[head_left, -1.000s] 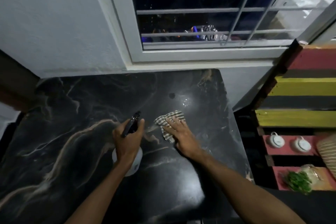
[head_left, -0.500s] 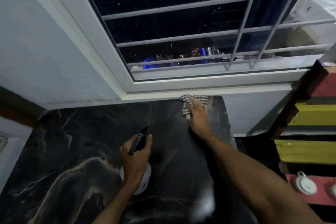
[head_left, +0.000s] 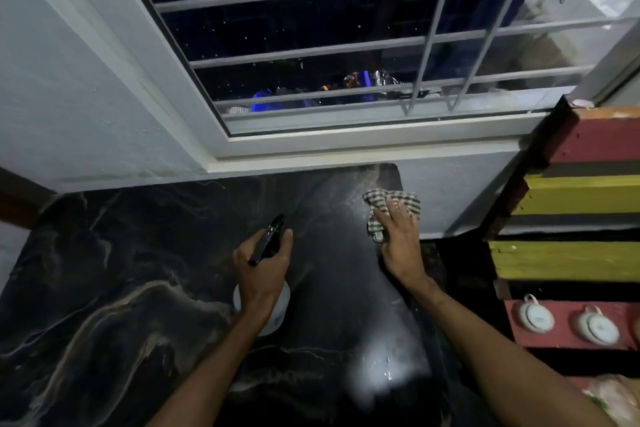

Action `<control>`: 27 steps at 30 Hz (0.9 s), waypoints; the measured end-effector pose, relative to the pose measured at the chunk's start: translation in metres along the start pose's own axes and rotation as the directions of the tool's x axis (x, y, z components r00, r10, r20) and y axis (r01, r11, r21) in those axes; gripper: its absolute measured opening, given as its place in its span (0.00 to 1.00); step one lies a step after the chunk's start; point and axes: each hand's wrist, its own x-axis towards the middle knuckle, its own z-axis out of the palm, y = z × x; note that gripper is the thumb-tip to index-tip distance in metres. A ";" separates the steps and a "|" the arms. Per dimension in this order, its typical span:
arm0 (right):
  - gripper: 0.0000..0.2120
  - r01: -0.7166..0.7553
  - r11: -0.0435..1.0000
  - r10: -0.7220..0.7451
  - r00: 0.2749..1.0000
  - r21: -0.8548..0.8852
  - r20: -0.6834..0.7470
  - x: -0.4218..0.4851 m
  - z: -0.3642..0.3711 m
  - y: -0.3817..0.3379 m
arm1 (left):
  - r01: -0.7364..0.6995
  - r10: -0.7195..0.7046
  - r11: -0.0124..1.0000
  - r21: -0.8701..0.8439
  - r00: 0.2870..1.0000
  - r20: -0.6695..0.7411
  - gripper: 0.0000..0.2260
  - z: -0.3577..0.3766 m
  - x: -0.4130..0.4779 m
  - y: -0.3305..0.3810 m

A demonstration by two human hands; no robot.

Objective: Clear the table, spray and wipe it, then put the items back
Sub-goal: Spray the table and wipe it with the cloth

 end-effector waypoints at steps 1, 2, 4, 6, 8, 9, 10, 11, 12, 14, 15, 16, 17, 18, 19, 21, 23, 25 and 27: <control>0.40 0.057 0.998 -0.057 0.998 -0.007 0.028 -0.025 0.001 0.007 | -0.004 0.004 1.000 0.012 1.000 0.010 0.19 0.001 -0.005 0.002; 0.41 0.122 0.992 -0.121 0.991 -0.018 0.050 -0.043 -0.002 0.017 | -0.012 0.012 1.000 0.011 1.000 0.027 0.18 0.001 -0.011 0.004; 0.39 0.153 0.988 -0.153 0.986 0.006 0.074 -0.046 -0.015 0.026 | -0.030 0.030 1.000 -0.005 0.998 0.047 0.17 0.002 -0.019 0.003; 0.35 -0.029 0.995 0.026 0.999 0.091 0.024 -0.047 -0.025 0.014 | -0.042 0.044 0.999 -0.022 0.996 0.084 0.16 0.000 -0.029 0.003; 0.36 -0.086 0.993 0.088 0.996 0.080 -0.026 -0.077 -0.014 -0.008 | -0.059 0.063 0.997 -0.042 0.992 0.111 0.18 -0.007 -0.037 0.005; 0.37 -0.041 0.997 0.043 0.999 0.059 -0.030 -0.105 -0.005 -0.019 | -0.051 0.058 0.997 -0.058 0.990 0.126 0.18 -0.013 -0.042 0.007; 0.38 0.027 0.998 -0.026 1.000 0.060 -0.015 -0.132 0.004 -0.021 | -0.040 0.049 0.997 -0.068 0.989 0.136 0.17 -0.016 -0.047 0.007; 0.39 0.083 0.995 -0.083 0.997 0.058 0.001 -0.154 0.009 -0.019 | -0.030 0.042 0.996 -0.081 0.988 0.151 0.17 -0.021 -0.051 0.006; 0.40 0.113 0.992 -0.113 0.994 0.056 0.001 -0.167 0.008 -0.019 | -0.032 0.047 0.995 -0.091 0.984 0.169 0.17 -0.030 -0.057 0.004; 0.36 -0.003 0.997 0.005 1.000 0.075 -0.030 -0.156 0.000 -0.016 | -0.064 0.075 0.996 -0.062 0.980 0.186 0.19 -0.037 -0.062 -0.001; 0.34 -0.119 0.988 0.124 0.991 0.099 -0.041 -0.157 0.001 -0.029 | -0.097 0.105 0.994 -0.049 0.974 0.203 0.19 -0.044 -0.067 -0.004; 0.33 -0.217 0.968 0.225 0.973 0.123 -0.057 -0.165 0.006 -0.045 | -0.114 0.122 0.992 -0.050 0.966 0.226 0.19 -0.052 -0.071 -0.008; 0.32 -0.243 0.960 0.255 0.964 0.139 -0.077 -0.180 0.016 -0.063 | -0.097 0.109 0.993 -0.060 0.963 0.248 0.19 -0.061 -0.077 -0.012; 0.33 -0.216 0.966 0.230 0.968 0.139 -0.095 -0.204 0.030 -0.083 | -0.068 0.085 0.995 -0.069 0.959 0.272 0.19 -0.075 -0.083 -0.016; 0.35 -0.170 0.977 0.182 0.978 0.126 -0.097 -0.230 0.044 -0.094 | -0.051 0.071 0.996 -0.075 0.952 0.297 0.20 -0.087 -0.088 -0.020; 0.38 -0.125 0.985 0.138 0.985 0.122 -0.105 -0.273 0.057 -0.095 | -0.056 0.088 0.993 -0.100 0.933 0.349 0.20 -0.105 -0.099 -0.030; 0.34 -0.230 0.965 0.247 0.959 0.130 -0.140 -0.277 0.052 -0.094 | -0.043 0.082 0.994 -0.105 0.915 0.395 0.21 -0.125 -0.108 -0.038; 0.27 -0.384 0.904 0.414 0.896 0.187 -0.161 -0.268 0.044 -0.105 | -0.043 0.071 0.996 -0.076 0.900 0.430 0.20 -0.143 -0.116 -0.046; 0.22 -0.372 0.900 0.416 0.889 0.230 -0.189 -0.277 0.057 -0.133 | -0.056 0.065 0.998 -0.032 0.882 0.466 0.16 -0.160 -0.123 -0.052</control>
